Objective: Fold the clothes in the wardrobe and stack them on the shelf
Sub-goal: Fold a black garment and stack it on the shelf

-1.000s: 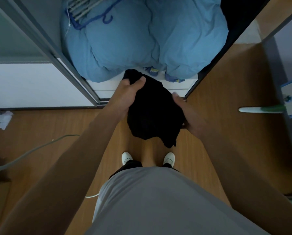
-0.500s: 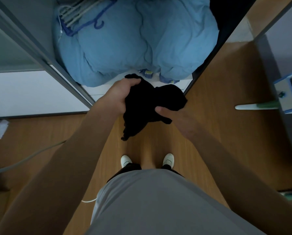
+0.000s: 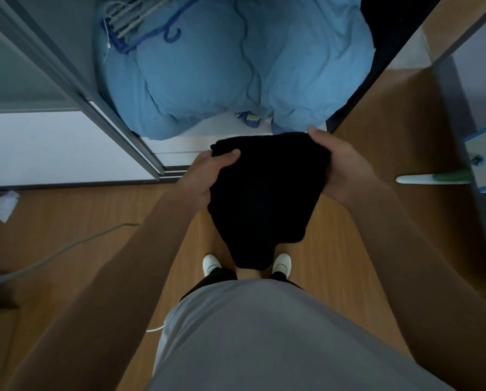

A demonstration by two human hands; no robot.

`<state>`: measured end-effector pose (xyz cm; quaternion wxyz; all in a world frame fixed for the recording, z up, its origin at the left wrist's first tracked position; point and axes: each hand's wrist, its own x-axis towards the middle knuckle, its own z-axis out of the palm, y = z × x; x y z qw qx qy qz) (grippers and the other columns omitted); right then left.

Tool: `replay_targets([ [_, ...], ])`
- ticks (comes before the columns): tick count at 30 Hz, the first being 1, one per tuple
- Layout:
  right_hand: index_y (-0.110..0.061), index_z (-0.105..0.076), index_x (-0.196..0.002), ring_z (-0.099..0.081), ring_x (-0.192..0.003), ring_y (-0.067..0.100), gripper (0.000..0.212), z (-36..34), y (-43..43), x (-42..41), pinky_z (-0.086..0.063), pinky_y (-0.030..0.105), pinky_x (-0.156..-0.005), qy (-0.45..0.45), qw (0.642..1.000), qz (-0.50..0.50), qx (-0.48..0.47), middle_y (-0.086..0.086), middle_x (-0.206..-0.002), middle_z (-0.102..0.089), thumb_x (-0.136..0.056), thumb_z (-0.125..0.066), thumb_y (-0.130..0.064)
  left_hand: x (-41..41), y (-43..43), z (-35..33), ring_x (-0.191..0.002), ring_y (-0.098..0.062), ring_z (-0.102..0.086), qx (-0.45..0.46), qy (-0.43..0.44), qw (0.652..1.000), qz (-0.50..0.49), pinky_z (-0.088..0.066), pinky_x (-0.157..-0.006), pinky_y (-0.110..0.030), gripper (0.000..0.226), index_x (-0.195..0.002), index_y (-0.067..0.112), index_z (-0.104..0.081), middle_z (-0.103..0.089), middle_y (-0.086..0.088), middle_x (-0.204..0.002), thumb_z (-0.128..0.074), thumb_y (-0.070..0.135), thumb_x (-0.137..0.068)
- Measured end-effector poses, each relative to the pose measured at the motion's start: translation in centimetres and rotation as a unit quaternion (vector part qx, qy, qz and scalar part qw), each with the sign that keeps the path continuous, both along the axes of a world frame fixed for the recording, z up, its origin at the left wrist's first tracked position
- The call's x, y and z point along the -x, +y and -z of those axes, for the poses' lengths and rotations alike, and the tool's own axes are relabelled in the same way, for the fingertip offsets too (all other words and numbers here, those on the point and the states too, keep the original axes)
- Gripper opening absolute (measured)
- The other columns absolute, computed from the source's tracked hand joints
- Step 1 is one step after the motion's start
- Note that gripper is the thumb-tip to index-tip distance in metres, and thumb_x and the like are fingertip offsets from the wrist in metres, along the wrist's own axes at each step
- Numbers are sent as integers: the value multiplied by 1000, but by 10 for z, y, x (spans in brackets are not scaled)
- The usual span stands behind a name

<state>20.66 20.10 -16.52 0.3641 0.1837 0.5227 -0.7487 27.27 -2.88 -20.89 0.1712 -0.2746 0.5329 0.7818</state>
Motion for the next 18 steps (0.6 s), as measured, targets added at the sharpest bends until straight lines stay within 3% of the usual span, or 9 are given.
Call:
replay_targets([
  [3, -9, -64, -129, -68, -114, 23, 45, 3, 2, -14, -54, 34, -98, 71, 991, -96, -59, 10, -125, -70, -89, -72, -28, 6, 0, -10, -83, -20, -74, -79, -64, 995, 16, -59, -70, -28, 28, -100, 9, -77, -75, -9, -96, -62, 32, -96],
  [5, -6, -66, -123, -70, -109, 25, 37, 9, -5, -26, -56, 34, -94, 81, 989, -85, -90, 12, -117, -73, -89, -73, -18, 4, -5, -13, -91, -21, -74, -125, -39, 991, 10, -59, -76, -29, 33, -94, 12, -81, -76, -9, -100, -64, 40, -93],
  [8, -2, -69, -118, -71, -105, 29, 32, 10, -12, -31, -58, 36, -86, 56, 992, -6, -109, 15, -113, -73, -88, -74, -11, -10, -19, -15, -107, -23, -71, -180, 1, 983, 29, -58, -83, -33, 43, -107, 14, -78, -74, -10, -114, -77, 46, -79],
  [11, -1, -68, -120, -71, -105, 29, 32, 4, -11, -26, -60, 35, -79, 25, 997, 1, -79, 18, -117, -71, -89, -71, -9, -16, -21, -12, -108, -25, -70, -116, -9, 990, 84, -57, -83, -33, 47, -119, 11, -69, -73, -11, -115, -80, 33, -79],
  [14, -5, -66, -127, -68, -113, 27, 36, -3, -4, -15, -56, 38, -95, 32, 997, -37, -64, 15, -126, -69, -93, -68, -17, -6, -16, -12, -98, -21, -73, -49, 23, 998, 33, -57, -78, -29, 22, -110, 9, -71, -76, -8, -102, -67, 23, -93],
  [18, -6, -62, -129, -67, -116, 25, 41, -4, 0, -14, -51, 38, -102, 109, 983, -106, -101, 12, -125, -70, -91, -70, -22, 5, -11, -18, -85, -19, -75, -79, -57, 995, -5, -58, -69, -27, 28, -111, 8, -70, -77, -7, -95, -63, 30, -97],
])
